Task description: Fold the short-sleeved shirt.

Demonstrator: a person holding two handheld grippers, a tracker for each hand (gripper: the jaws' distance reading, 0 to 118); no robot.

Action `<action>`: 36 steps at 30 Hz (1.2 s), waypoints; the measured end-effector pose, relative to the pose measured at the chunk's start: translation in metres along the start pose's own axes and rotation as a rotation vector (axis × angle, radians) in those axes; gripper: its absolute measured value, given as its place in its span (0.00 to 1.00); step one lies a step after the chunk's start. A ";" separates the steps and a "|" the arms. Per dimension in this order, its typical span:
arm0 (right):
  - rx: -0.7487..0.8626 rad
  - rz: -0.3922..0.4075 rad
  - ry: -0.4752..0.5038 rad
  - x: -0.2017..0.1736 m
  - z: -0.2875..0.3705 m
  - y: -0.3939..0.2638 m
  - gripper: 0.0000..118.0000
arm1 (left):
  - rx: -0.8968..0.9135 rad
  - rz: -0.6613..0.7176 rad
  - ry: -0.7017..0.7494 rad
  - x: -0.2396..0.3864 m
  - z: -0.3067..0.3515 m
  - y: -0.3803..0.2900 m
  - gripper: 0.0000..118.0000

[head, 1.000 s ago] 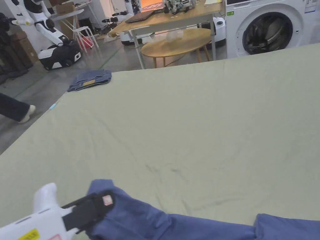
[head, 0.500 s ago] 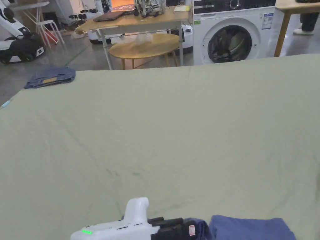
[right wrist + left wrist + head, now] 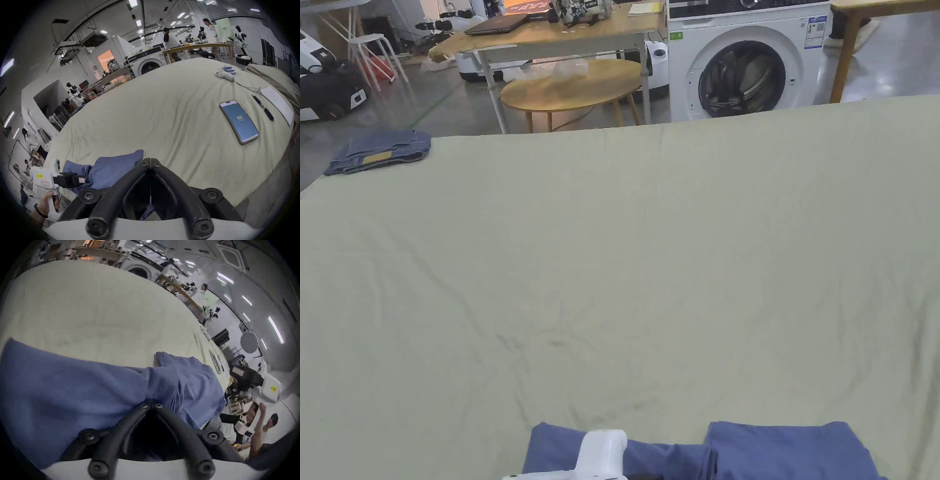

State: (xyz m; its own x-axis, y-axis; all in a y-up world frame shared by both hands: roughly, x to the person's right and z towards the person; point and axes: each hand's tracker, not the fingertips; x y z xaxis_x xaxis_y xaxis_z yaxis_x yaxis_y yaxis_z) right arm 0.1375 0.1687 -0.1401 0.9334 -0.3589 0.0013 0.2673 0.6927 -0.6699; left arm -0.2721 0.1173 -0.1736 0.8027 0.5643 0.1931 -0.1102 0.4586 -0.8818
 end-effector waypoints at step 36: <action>-0.034 0.048 0.034 -0.012 -0.018 0.008 0.00 | 0.456 0.145 0.076 -0.060 0.191 0.005 0.03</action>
State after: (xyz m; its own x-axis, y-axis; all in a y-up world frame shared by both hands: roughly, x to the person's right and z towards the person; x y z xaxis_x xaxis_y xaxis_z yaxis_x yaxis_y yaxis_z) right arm 0.1237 0.1674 -0.1592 0.9360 -0.3474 -0.0567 0.2134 0.6881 -0.6935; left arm -0.4323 0.2169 -0.1071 0.7987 0.6008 0.0348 -0.4565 0.6426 -0.6154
